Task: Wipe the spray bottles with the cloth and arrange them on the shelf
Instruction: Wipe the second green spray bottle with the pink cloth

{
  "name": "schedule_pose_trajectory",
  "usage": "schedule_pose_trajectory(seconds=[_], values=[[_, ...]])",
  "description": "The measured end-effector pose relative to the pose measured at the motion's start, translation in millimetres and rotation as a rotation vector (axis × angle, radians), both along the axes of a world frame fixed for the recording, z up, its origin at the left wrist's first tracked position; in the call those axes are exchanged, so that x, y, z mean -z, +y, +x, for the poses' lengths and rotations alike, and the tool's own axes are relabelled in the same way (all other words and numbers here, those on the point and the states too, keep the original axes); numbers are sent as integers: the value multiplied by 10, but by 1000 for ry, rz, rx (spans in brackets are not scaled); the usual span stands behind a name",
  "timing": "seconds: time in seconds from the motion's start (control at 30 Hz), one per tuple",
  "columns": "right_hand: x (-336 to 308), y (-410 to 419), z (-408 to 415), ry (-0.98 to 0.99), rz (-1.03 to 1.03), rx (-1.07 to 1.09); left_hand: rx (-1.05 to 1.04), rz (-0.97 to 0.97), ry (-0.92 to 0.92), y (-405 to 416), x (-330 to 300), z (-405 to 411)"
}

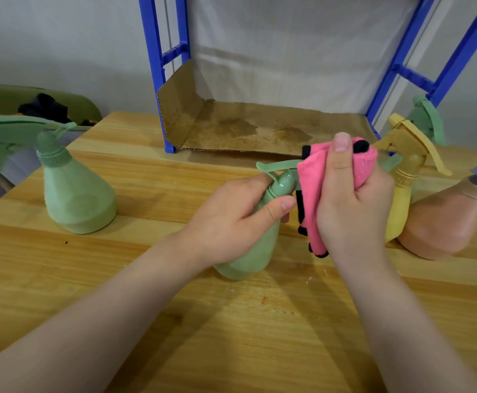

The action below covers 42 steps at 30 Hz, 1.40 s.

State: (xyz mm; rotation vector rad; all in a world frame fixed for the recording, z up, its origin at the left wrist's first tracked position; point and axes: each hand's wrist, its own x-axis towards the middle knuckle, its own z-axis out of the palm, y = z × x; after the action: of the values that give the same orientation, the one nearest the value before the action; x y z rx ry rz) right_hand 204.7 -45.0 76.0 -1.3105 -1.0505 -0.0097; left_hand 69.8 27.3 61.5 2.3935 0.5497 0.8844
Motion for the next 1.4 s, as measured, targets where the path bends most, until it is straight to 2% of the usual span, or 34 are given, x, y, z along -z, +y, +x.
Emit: schedule_pose_trajectory(seconds=[0.1,0.17,0.23,0.33,0.43,0.53,0.63,0.87,1.0,1.1,1.27,1.4], values=[[-31,-5,-29,201,-61,-160,-67,87,38,68,0,-35],[-26,6,-49,286,-104,-251,-63,65,25,109,-27,-63],[-4,21,-69,201,-118,-274,20,-98,-53,106,-57,-71],[0,12,-42,76,-132,-337,195,-473,-180,63,-103,-80],[-19,-11,-21,65,-143,-360,264,-599,-190,42,-136,-86],[-7,-5,-71,74,-136,-263,239,-549,-194,40,-118,-77],[-10,-17,-108,151,-160,-257,195,-466,-175,50,-118,-70],[-92,-49,-187,709,-210,-557,159,-257,-133,126,-84,-96],[-53,-53,-183,747,-244,-408,140,-150,-79,144,-40,-78],[-60,-84,-206,832,-224,-384,133,-105,-59,156,-15,-78],[-104,-64,-223,1034,-193,-601,145,-144,-129,185,-25,-105],[-49,-4,-201,1005,-287,-708,151,-124,-174,194,-39,-115]])
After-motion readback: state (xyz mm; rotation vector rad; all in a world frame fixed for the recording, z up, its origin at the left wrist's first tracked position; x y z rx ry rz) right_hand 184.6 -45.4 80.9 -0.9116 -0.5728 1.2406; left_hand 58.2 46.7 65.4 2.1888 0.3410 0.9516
